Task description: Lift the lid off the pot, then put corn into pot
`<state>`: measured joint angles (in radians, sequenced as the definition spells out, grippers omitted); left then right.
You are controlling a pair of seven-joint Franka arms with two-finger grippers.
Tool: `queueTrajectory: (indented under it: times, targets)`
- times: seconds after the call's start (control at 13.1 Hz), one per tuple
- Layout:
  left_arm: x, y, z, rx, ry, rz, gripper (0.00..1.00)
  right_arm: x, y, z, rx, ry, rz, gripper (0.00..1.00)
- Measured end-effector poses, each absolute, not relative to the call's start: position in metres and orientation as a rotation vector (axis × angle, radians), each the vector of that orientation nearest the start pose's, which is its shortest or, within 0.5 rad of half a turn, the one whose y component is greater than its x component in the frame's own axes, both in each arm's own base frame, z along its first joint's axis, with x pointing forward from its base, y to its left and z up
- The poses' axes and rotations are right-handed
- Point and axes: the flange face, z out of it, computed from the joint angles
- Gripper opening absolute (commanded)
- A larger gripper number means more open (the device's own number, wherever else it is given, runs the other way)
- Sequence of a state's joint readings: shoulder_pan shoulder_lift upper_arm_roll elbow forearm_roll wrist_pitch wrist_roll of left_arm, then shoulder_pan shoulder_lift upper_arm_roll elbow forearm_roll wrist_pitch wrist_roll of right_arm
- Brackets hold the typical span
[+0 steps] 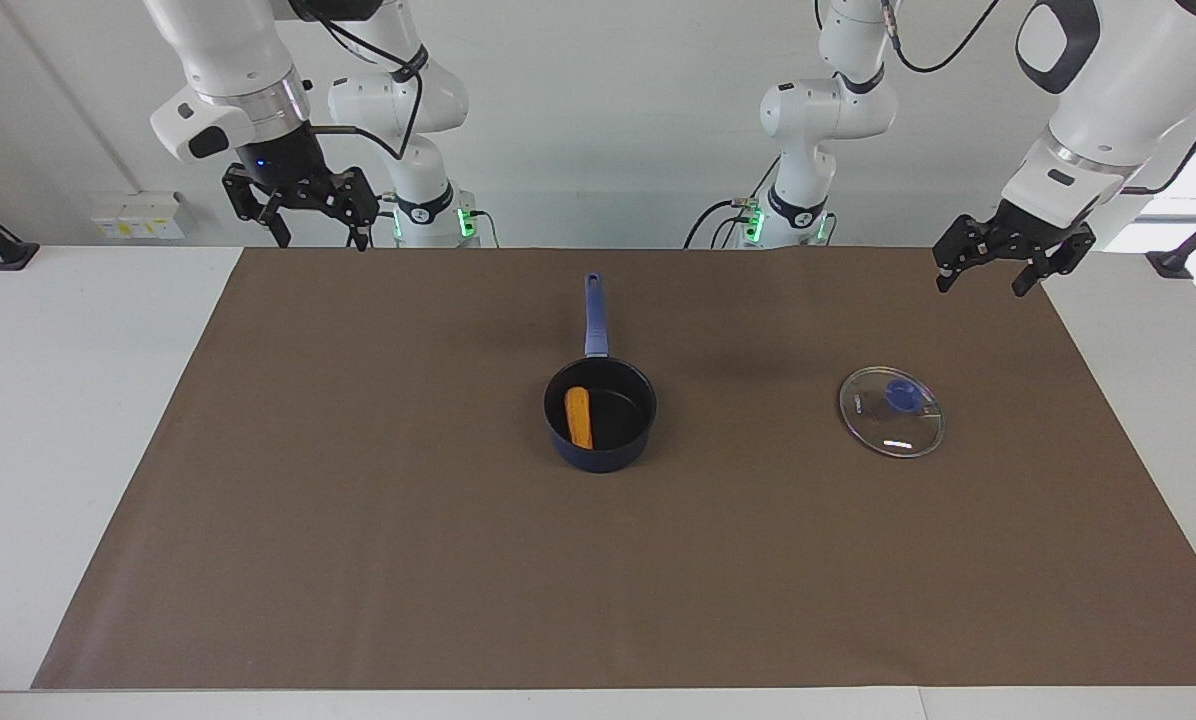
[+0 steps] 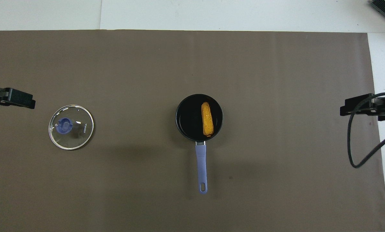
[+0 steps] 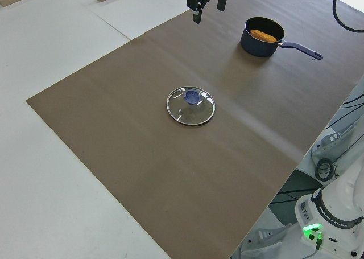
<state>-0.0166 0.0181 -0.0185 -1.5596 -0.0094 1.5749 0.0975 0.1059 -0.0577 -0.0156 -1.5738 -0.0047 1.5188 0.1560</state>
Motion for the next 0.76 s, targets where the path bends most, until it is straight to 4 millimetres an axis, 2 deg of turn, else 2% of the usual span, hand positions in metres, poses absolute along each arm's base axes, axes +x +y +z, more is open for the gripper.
queueTrajectory:
  times: [0.15,0.53,0.76]
  targets:
    - [0.559,-0.022,0.621,-3.144,0.212,0.000,1.00,0.529,0.044,0.653,-3.139,0.114,-0.015,1.00]
    - [0.554,-0.023,0.625,-3.144,0.217,0.023,1.00,0.529,0.020,0.661,-3.122,0.164,-0.040,1.00]
    - [0.553,-0.024,0.624,-3.144,0.219,0.034,1.00,0.529,0.018,0.662,-3.120,0.153,-0.041,1.00]
